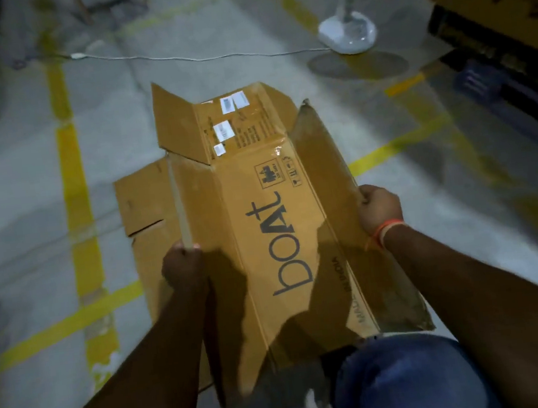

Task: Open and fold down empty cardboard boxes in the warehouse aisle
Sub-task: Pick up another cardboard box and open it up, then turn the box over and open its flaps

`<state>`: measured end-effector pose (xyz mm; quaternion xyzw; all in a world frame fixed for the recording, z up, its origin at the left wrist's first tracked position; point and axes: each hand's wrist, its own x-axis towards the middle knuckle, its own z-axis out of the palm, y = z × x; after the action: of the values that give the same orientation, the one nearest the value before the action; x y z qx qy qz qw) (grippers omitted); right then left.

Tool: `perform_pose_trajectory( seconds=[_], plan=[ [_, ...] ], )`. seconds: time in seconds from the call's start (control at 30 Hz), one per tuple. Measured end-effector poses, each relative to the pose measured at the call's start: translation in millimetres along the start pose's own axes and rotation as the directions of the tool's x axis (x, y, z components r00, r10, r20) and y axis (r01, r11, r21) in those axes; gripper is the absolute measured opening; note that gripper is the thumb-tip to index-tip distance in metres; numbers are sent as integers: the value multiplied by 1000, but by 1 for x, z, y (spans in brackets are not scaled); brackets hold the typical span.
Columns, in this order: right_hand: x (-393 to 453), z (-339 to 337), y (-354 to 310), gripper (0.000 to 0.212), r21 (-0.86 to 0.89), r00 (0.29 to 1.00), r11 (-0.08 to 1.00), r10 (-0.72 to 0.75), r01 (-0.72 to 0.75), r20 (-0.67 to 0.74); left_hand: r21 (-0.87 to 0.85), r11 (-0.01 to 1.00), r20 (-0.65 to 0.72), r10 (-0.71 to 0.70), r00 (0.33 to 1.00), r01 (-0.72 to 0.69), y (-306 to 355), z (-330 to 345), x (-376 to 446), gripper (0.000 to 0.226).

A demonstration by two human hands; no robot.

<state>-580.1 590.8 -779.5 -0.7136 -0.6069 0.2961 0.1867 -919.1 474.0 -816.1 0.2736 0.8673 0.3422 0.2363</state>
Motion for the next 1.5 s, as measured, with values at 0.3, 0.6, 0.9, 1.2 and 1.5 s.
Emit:
perform_pose_trajectory(
  seconds=[0.3,0.6,0.9,1.2,1.5],
  plan=[
    [15,49,-48,64,50,967,999,-31,19,254,-22,996,-103,-94,990,92,-56,-37,38,58],
    [5,58,-16,74,55,888,986,114,-154,445,145,949,209,249,946,-282,-1,-3,37,50],
    [-44,-54,28,48,437,933,825,316,-359,172,-162,883,658,430,619,-442,143,100,-64,26],
    [-239,-258,114,24,725,753,655,583,-213,-306,-557,700,800,596,-64,-448,276,152,-332,23],
    [-507,-380,123,19,756,414,640,731,-138,-543,-792,576,540,506,-672,-203,305,75,-623,24]
  ],
)
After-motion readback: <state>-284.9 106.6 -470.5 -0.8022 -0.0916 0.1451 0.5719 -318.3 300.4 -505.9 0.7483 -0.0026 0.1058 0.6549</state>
